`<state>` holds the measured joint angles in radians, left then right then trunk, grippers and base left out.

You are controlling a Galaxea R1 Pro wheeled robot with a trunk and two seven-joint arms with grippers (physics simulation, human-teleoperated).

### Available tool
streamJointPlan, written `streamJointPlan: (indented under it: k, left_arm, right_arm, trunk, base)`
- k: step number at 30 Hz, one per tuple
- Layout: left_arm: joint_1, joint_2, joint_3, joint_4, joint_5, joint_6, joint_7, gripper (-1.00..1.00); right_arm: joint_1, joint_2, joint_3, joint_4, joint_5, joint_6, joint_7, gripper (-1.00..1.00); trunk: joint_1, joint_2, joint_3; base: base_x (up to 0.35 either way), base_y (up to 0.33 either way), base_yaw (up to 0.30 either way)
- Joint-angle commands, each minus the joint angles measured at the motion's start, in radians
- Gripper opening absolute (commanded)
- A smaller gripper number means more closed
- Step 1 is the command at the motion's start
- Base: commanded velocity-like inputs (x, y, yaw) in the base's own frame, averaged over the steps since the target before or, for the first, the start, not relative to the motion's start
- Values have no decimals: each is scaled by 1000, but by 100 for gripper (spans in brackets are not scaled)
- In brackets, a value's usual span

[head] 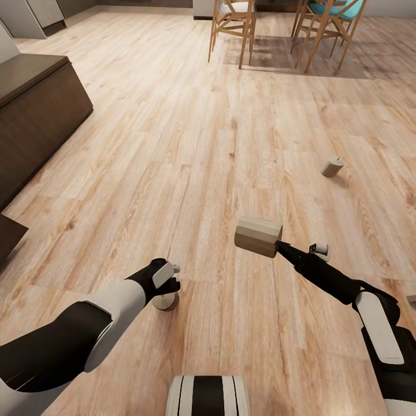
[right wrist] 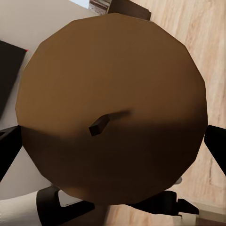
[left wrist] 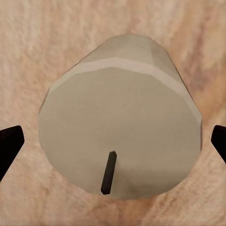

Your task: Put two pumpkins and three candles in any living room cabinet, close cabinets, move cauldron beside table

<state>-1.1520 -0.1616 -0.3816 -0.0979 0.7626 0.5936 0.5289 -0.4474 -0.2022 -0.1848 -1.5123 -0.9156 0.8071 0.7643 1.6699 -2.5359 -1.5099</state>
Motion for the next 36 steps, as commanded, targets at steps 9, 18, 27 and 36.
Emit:
streamJointPlan:
  k: [9,18,27,36]
  left_arm:
    - [0,0,-8,-2,12,5,6,100]
    - [0,0,-8,-2,13,5,6,100]
    - [0,0,-8,-2,13,5,6,100]
    - [0,0,-8,-2,13,5,6,100]
  right_arm:
    - [0,0,-1,0,-4,6,3,-100]
    - [0,0,-1,1,-3,6,3,-100]
    - [0,0,-1,1,-3,6,3,-100]
    - [0,0,-1,0,-5,6,3,-100]
  trunk:
    - [0,0,-1]
    - [0,0,-1]
    - [0,0,-1]
    - [1,-1,-12]
  base:
    - [0,0,0]
    - [0,0,0]
    - [0,0,0]
    - [0,0,0]
